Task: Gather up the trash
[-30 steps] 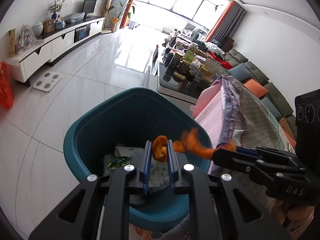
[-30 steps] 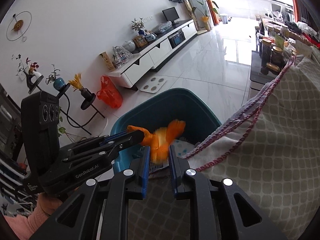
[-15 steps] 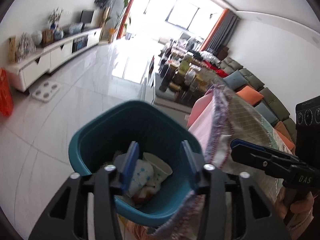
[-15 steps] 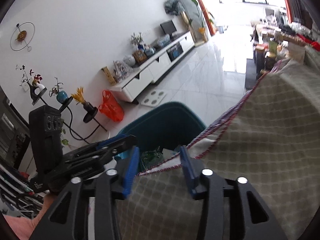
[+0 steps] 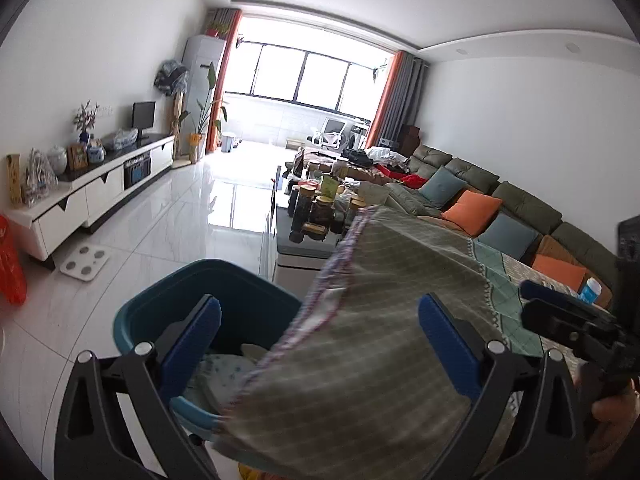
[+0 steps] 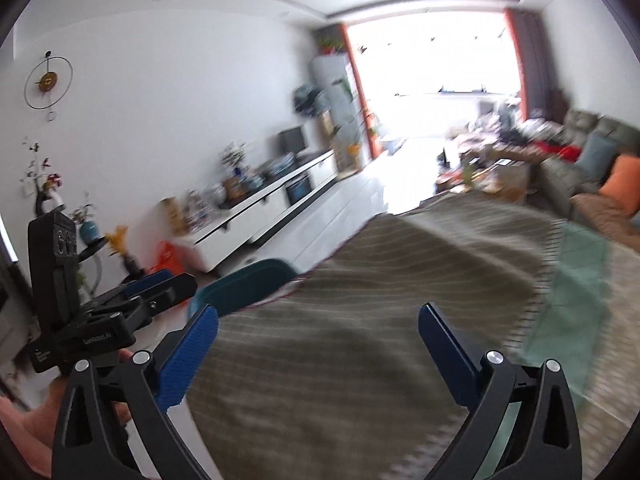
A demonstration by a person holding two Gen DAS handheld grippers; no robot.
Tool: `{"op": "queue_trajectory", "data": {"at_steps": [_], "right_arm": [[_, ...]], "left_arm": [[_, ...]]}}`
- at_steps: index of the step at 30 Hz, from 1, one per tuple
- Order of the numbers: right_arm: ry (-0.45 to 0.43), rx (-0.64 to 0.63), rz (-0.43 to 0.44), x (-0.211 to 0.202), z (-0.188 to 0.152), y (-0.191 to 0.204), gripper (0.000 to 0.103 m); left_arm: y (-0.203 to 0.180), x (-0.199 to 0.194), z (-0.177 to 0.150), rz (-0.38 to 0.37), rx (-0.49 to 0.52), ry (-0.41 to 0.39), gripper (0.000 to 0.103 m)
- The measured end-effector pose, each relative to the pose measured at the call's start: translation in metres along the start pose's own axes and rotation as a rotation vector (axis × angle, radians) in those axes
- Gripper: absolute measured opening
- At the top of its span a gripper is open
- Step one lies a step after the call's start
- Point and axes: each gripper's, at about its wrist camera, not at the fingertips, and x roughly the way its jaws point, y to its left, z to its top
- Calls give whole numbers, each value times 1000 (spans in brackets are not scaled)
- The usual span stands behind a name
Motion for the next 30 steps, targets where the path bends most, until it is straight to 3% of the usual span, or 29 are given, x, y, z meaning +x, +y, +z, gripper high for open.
{"op": "queue_trajectory", "data": {"at_steps": [14, 30], "right_arm": [[-167, 106, -356, -99, -39, -61, 100], [-257, 121, -613, -146, -64, -78, 100]], "left_arm": [[-112, 12, -12, -38, 155, -84, 99], [-189, 1, -37, -84, 266, -210, 99]]}}
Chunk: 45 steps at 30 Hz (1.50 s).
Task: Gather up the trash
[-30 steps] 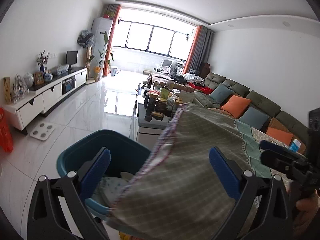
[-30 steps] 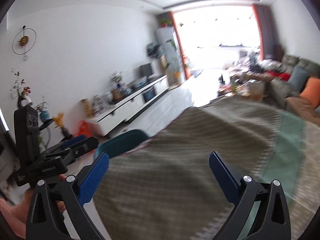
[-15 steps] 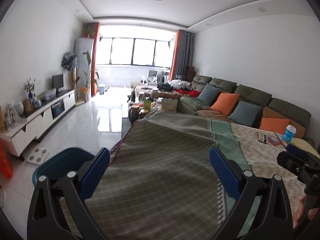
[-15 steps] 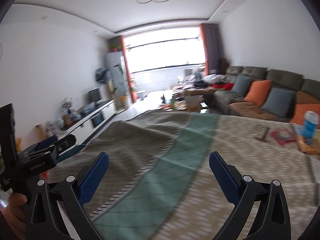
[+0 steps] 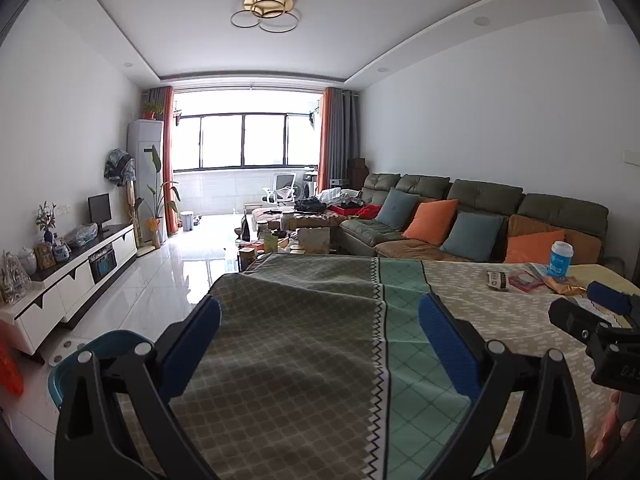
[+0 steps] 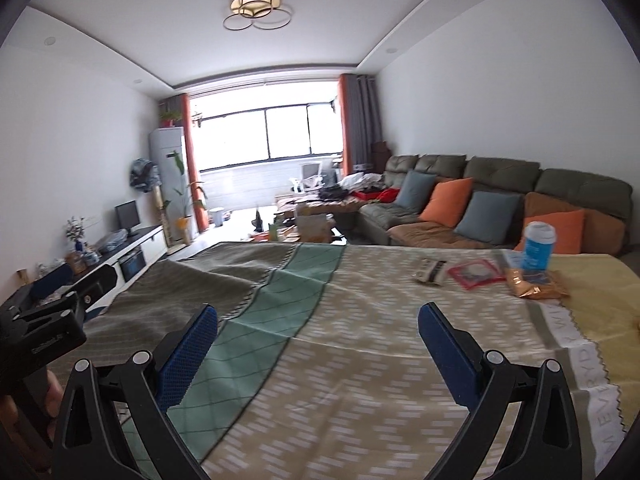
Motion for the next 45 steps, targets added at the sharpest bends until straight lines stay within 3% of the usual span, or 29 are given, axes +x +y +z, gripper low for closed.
{"op": "queue_trajectory", "data": {"at_steps": [8, 45], "right_arm": [[-29, 10, -46, -8, 2, -9, 100], [-32, 29, -53, -19, 3, -17, 100]], "left_arm": [[-16, -2, -2, -17, 19, -22, 99], [-24, -6, -3, -8, 28, -40, 99]]}}
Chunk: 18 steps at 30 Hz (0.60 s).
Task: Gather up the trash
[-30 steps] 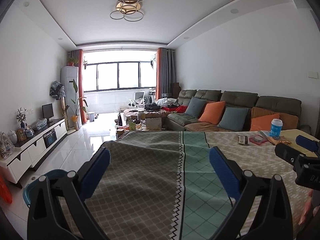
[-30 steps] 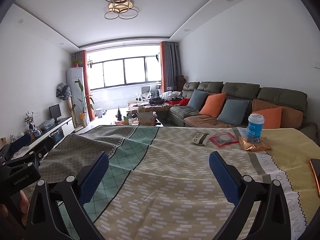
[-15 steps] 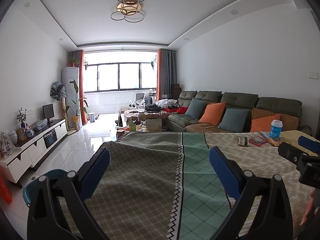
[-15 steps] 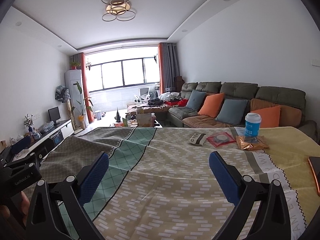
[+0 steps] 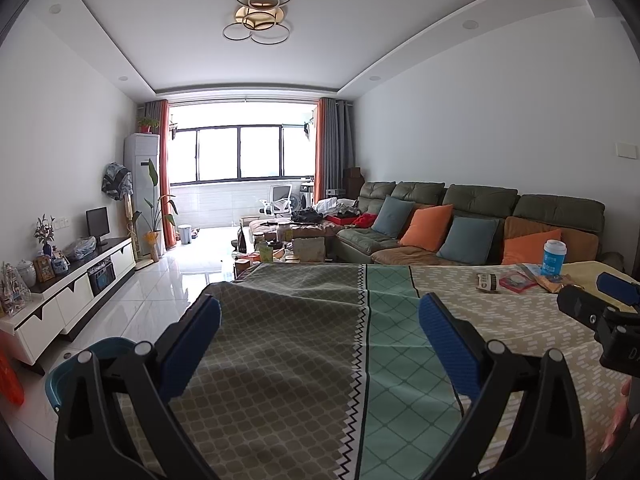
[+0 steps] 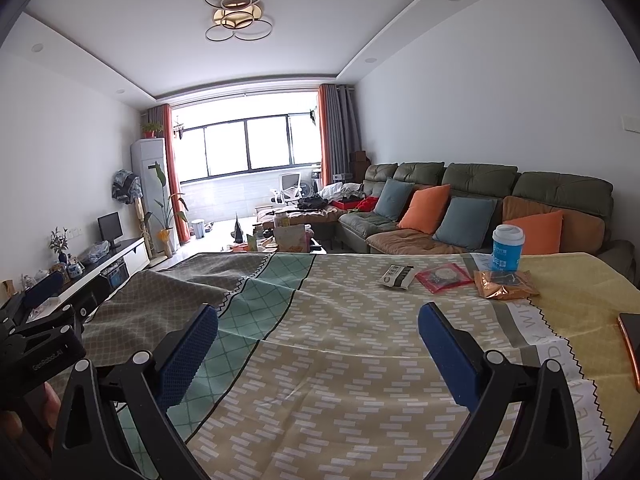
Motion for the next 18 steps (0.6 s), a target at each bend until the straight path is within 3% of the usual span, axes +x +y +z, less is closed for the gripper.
{"op": "queue_trajectory", "data": {"at_steps": [18], "right_arm": [[3, 0, -1, 1, 1, 1, 100]], "left_arm": [[2, -1, 0, 4, -2, 3, 99]]}}
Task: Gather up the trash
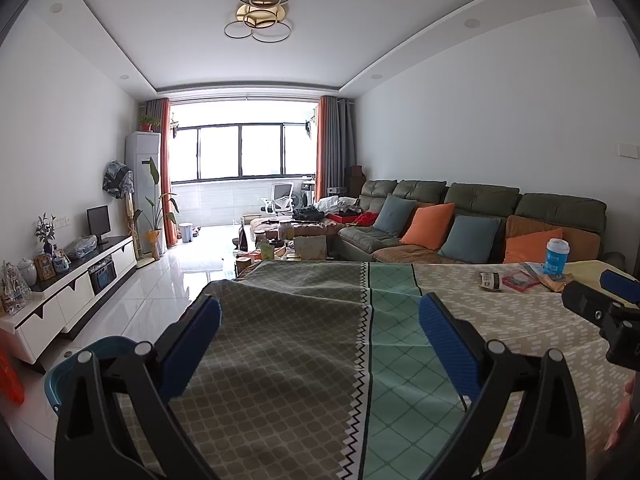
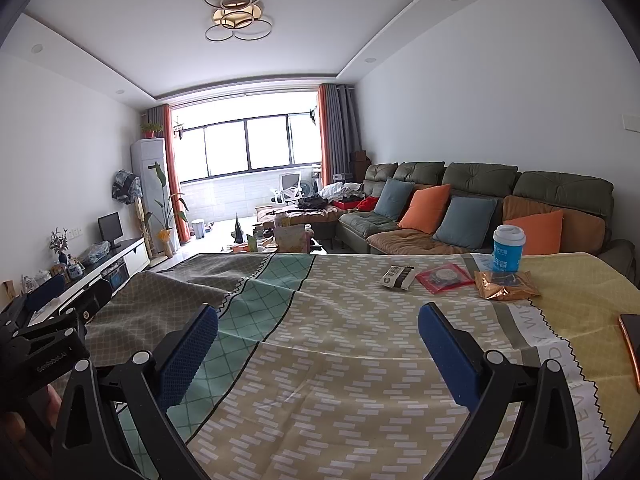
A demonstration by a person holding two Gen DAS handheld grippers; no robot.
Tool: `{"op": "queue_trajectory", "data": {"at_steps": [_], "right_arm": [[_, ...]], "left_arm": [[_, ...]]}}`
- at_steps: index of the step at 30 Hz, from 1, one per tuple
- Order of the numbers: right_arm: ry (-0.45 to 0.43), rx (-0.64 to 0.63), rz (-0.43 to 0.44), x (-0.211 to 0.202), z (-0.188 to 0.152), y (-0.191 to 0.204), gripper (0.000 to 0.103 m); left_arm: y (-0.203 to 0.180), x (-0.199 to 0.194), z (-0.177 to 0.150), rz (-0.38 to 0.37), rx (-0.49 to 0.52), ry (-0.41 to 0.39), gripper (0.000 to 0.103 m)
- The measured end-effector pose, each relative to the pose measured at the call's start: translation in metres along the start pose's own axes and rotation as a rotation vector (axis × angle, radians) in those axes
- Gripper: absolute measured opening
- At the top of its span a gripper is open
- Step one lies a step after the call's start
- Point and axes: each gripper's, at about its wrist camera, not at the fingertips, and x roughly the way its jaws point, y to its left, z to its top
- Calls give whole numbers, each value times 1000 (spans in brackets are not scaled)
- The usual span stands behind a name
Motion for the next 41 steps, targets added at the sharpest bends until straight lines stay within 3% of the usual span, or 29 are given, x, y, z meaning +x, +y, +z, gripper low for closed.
{"op": "queue_trajectory", "data": {"at_steps": [31, 35, 41], "right_arm": [[18, 9, 3, 7, 0, 1, 100], [29, 12, -8, 7, -1, 0, 100], [105, 42, -41, 13, 0, -19, 100]], "left_arm": [[0, 2, -2, -9, 35, 10, 99], [-1, 13, 0, -12, 43, 78, 99], [14, 65, 6, -51, 0, 312, 99]]}}
